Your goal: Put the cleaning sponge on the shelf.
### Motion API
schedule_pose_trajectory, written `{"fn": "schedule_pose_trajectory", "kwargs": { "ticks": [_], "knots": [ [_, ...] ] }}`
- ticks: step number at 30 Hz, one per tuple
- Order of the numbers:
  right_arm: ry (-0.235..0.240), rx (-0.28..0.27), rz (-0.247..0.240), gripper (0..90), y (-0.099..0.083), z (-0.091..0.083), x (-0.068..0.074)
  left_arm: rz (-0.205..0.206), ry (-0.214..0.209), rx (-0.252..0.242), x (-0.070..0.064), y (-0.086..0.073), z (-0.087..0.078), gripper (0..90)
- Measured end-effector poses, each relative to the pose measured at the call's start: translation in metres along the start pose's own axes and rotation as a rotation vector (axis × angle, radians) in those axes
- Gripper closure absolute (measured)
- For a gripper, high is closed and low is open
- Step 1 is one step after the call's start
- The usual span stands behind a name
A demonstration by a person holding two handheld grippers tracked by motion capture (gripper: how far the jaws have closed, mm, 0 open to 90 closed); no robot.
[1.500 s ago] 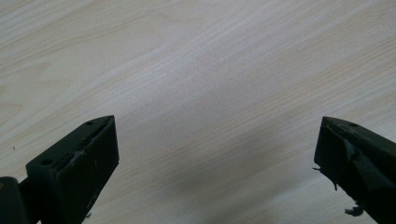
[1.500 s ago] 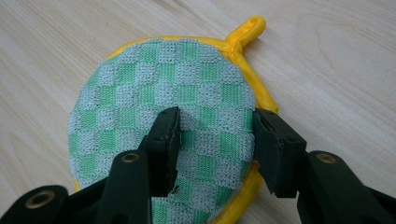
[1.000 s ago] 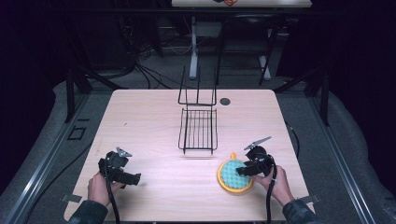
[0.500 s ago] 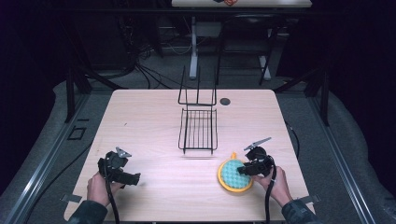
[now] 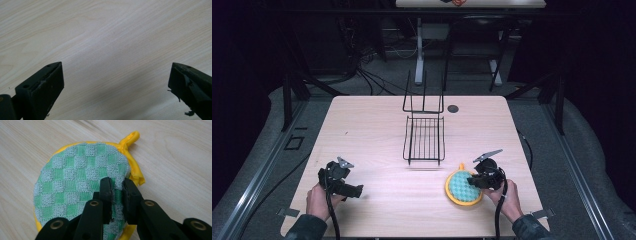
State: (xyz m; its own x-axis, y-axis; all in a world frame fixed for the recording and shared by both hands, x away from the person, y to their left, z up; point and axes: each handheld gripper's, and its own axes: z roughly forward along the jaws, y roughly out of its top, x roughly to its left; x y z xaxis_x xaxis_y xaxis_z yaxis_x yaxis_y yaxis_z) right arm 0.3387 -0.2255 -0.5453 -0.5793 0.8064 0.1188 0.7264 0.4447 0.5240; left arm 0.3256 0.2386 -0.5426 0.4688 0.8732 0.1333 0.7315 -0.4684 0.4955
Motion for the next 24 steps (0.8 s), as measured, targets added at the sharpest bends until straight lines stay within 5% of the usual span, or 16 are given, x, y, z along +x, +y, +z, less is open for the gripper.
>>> {"fn": "schedule_pose_trajectory", "kwargs": {
  "ticks": [24],
  "knots": [
    [-0.016, -0.122, -0.015, 86.0, 0.008, -0.031, 0.007, -0.002, -0.021, -0.015, 0.001, -0.001, -0.002, 0.3]
  ]
}}
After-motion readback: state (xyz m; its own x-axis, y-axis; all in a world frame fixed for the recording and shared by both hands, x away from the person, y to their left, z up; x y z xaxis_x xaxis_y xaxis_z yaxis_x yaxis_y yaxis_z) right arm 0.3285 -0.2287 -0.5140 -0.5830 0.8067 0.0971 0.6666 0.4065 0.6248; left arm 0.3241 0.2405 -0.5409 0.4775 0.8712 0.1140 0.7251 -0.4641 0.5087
